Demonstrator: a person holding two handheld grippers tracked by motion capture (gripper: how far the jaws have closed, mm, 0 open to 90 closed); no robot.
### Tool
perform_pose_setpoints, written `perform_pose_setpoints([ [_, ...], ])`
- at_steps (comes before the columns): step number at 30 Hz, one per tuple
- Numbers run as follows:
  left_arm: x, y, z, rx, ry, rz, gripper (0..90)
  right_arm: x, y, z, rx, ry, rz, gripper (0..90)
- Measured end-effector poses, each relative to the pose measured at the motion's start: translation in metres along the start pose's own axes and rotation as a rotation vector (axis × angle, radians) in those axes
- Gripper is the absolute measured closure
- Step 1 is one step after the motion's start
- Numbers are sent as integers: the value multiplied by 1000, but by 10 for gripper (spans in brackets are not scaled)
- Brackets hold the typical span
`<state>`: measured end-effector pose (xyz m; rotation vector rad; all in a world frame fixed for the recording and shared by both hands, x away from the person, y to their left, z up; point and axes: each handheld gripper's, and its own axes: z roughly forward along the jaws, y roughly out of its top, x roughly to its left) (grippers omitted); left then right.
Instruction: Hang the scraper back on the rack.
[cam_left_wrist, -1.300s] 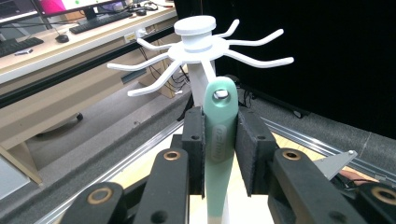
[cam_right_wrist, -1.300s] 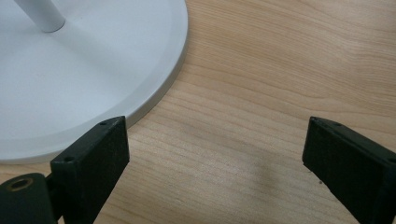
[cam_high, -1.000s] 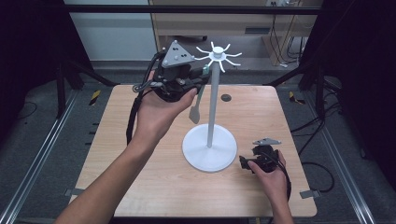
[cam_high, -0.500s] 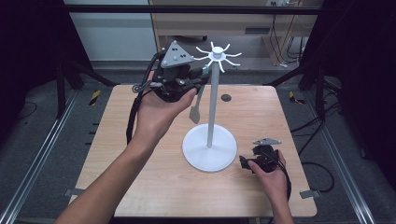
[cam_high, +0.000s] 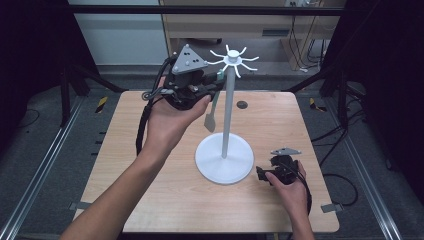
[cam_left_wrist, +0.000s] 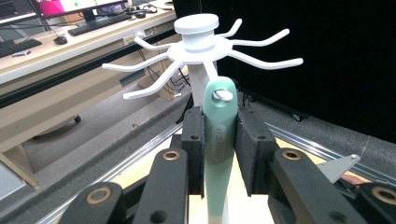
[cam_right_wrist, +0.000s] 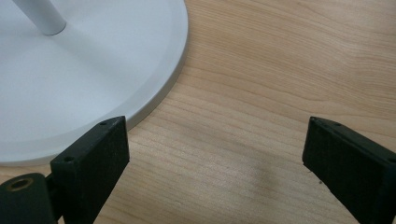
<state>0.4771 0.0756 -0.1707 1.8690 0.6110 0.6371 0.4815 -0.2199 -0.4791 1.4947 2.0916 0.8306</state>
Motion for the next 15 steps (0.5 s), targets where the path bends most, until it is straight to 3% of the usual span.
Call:
perform_pose_setpoints([
  [15,1,-2,-2,-14,-10,-9,728,0,0,0,2,0,-2,76],
])
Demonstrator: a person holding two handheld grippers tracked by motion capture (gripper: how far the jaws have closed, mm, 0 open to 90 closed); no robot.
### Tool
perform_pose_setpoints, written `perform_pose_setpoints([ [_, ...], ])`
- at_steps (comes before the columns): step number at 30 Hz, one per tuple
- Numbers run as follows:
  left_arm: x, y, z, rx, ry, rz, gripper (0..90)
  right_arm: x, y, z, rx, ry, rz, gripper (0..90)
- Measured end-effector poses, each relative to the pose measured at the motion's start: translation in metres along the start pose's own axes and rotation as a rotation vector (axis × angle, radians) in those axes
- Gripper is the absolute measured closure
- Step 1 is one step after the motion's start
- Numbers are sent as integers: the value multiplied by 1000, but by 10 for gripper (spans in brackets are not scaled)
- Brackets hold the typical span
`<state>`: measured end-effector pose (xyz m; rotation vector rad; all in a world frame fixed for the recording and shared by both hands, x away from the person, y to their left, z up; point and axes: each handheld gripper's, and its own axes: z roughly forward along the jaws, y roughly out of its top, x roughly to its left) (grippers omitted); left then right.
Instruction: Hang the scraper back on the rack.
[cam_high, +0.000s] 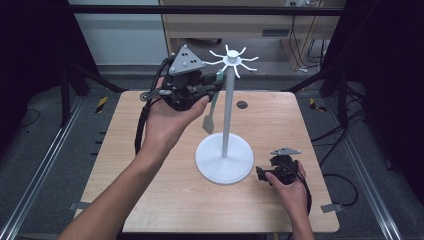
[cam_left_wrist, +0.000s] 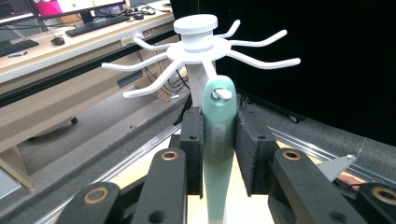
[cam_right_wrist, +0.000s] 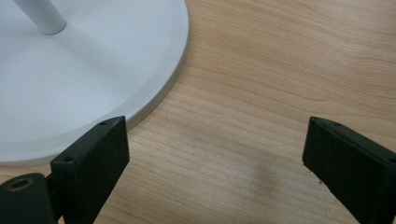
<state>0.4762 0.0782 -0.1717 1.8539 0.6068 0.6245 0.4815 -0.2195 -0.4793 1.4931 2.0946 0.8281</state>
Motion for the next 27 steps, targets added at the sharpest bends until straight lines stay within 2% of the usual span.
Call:
perform_pose_setpoints([
  [9,-2,-1,-5,-13,1,5,689,0,0,1,-1,1,-5,76],
  [14,-2,-4,-12,-11,4,21,655,0,0,1,-1,1,-3,76],
  [27,-3,-33,-33,12,3,34,556,0,0,-1,-8,-6,-6,76],
])
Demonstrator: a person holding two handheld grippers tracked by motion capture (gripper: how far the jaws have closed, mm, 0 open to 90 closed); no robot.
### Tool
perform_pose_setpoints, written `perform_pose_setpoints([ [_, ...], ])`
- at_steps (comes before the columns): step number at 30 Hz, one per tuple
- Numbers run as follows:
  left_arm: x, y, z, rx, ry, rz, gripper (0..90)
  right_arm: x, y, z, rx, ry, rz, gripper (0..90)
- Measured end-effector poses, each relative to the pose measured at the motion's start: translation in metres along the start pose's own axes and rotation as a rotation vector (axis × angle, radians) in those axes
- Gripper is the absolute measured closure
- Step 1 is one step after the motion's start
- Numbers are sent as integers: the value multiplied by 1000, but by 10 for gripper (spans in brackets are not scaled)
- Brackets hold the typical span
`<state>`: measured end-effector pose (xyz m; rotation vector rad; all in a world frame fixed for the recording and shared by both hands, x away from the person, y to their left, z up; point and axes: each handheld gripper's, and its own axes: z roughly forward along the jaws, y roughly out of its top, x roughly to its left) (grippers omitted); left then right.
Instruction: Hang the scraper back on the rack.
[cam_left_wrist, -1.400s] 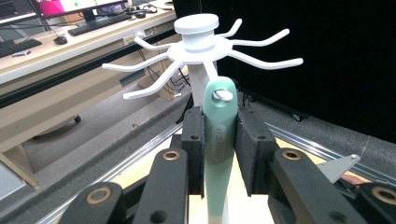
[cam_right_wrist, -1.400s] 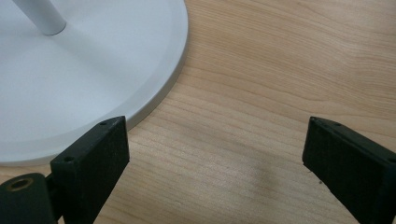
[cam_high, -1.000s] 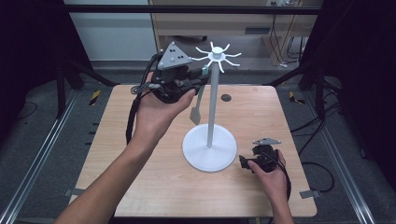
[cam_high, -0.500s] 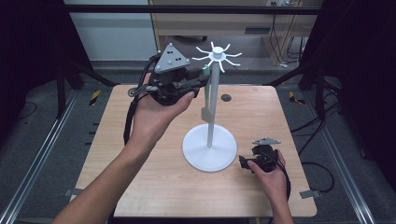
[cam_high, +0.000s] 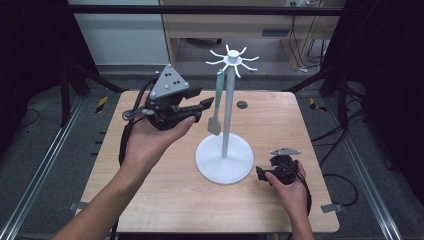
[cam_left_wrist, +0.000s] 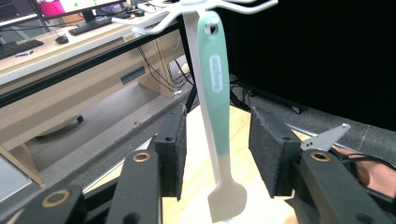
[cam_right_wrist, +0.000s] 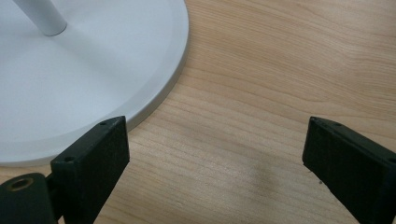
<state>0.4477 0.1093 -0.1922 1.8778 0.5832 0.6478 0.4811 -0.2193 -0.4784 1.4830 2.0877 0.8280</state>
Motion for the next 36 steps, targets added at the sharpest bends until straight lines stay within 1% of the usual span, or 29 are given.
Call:
perform_pose_setpoints([
  [2,0,-4,-3,5,-2,5,537,0,0,0,0,-1,2,76],
  [5,1,-11,-6,3,-6,-6,502,-1,-1,-1,2,0,8,76],
  [8,2,-18,-9,10,-11,-8,474,-1,-1,-1,-3,-3,15,76],
  [9,2,-21,-9,13,-9,-9,435,-2,-1,-2,-8,-4,7,76],
  [10,2,-23,-9,18,-8,-8,435,-2,-1,-2,-8,-4,7,76],
  [12,2,-29,-10,26,-9,-7,377,-2,-1,-2,-10,-3,9,76],
  [13,2,-32,-10,30,-11,-11,377,-2,-1,-2,-10,-3,9,76],
  [20,2,-55,-5,66,-21,-9,257,-2,-1,-3,-12,-8,13,74],
  [22,1,-62,-3,76,-34,-13,210,-2,-1,-3,-16,-12,13,70],
  [23,1,-65,-2,88,-36,-5,210,-2,-1,-3,-16,-12,13,70],
  [31,-5,-93,8,117,-60,16,108,-2,-1,-5,-24,-13,15,63],
  [35,-7,-106,12,135,-66,38,75,-2,-1,-6,-34,-17,20,58],
  [36,-8,-110,13,138,-68,38,69,-2,0,-6,-33,-17,22,58],
])
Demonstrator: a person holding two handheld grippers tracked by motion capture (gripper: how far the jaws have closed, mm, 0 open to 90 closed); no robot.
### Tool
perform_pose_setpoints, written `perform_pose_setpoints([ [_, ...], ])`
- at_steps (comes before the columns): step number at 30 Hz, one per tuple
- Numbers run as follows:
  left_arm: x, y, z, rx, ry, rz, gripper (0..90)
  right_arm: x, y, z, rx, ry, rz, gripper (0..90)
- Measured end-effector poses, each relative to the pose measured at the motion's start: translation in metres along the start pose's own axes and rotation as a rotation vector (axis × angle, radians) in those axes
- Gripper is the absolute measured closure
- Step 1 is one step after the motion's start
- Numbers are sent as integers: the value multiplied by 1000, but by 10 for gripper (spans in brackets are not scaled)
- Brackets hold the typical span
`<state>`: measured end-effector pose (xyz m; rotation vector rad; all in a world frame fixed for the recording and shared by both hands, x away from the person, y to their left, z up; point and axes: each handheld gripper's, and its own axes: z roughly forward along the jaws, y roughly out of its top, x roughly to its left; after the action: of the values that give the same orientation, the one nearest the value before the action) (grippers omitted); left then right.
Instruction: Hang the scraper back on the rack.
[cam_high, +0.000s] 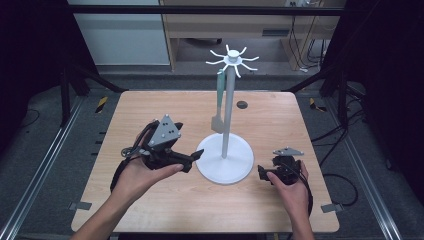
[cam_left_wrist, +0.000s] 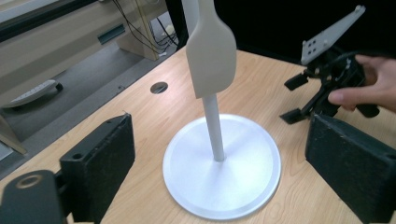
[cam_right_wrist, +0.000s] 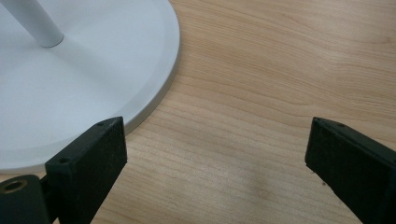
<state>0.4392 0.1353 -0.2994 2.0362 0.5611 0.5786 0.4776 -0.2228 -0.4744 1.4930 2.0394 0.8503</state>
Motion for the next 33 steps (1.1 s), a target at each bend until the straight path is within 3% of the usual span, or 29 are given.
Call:
perform_pose_setpoints([
  [7,1,-31,9,19,-11,-11,52,1,0,-1,-10,1,-1,55],
  [13,10,-62,14,44,14,-36,50,2,0,-1,-11,-1,-1,54],
  [25,43,-129,12,85,79,-138,58,4,0,-3,-10,-16,-13,54],
  [33,70,-176,6,137,163,-197,60,7,-1,-3,-1,-32,-5,54],
])
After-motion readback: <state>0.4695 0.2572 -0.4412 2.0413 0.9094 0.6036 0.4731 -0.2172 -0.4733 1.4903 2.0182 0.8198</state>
